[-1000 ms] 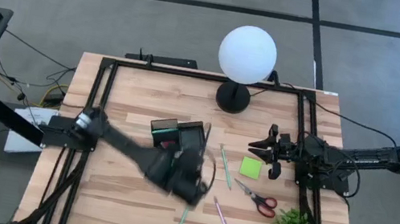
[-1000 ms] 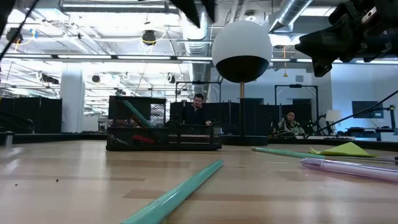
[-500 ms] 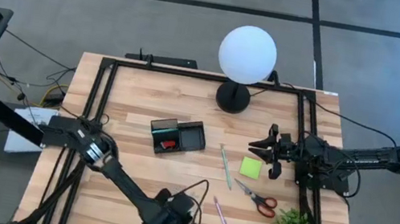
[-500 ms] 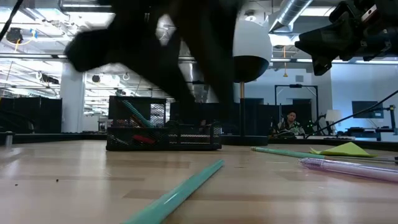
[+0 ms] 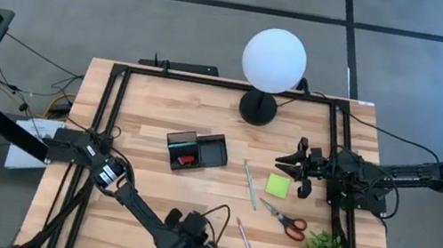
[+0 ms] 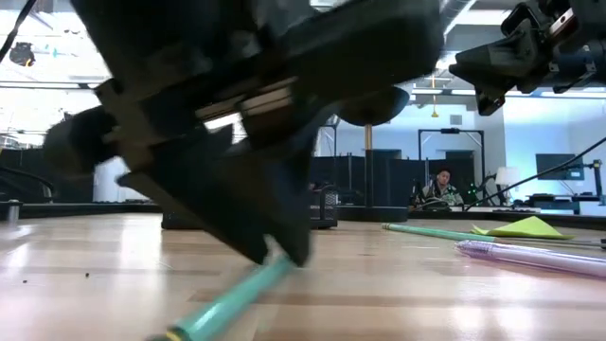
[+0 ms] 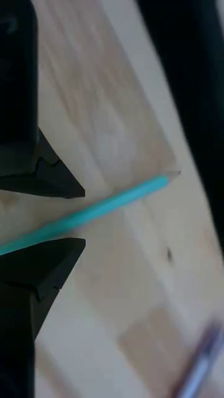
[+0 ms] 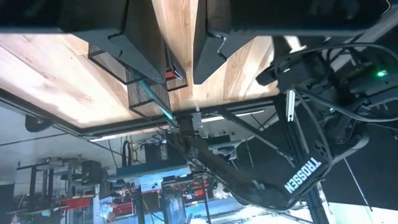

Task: Pick and place office supplies into organizer
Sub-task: Adjust the left blue pencil, then put the right blue pencil into the black desk organizer

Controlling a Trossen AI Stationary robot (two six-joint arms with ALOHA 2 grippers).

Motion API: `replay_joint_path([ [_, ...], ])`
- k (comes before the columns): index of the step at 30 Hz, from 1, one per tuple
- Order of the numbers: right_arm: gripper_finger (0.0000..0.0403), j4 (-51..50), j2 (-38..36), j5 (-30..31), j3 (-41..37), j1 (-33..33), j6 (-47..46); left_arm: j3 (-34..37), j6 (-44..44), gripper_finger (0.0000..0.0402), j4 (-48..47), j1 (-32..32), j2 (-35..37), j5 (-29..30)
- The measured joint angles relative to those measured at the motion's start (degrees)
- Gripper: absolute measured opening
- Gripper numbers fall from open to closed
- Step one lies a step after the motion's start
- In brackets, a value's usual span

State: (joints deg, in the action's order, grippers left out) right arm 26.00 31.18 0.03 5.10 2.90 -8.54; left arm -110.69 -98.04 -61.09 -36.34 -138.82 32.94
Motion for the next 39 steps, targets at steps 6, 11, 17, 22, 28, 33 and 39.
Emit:
replay_joint_path([
  [6,0.0077,0.00,-0.01,0.00,0.00,0.00,0.00,0.04,-2.23,0.0116,-11.64,-0.73,0.02,-1.02],
  [11,0.0077,0.00,0.00,0.00,0.00,0.00,0.00,0.23,-5.78,0.0116,-23.83,-0.64,-0.17,-1.96],
  [17,0.0077,0.00,-0.02,0.00,0.00,0.00,0.00,0.20,-9.26,0.0116,-24.45,0.23,-0.17,0.56],
  [22,0.0077,0.00,-0.01,0.00,0.00,0.00,0.00,-0.54,-0.32,0.0116,-23.90,-0.10,-0.17,0.52],
  [28,0.0077,0.02,0.00,0.00,0.00,0.00,0.00,-7.89,13.06,0.0106,-26.58,-1.25,-0.08,-1.51],
  [33,0.0077,0.02,-0.02,0.00,0.00,0.00,0.00,-15.68,28.22,0.0083,-27.13,-1.60,-0.04,-3.20],
  [39,0.0077,0.20,-0.02,0.00,0.00,0.00,-0.02,-19.86,47.38,0.0066,-28.81,-1.66,2.13,-7.11],
])
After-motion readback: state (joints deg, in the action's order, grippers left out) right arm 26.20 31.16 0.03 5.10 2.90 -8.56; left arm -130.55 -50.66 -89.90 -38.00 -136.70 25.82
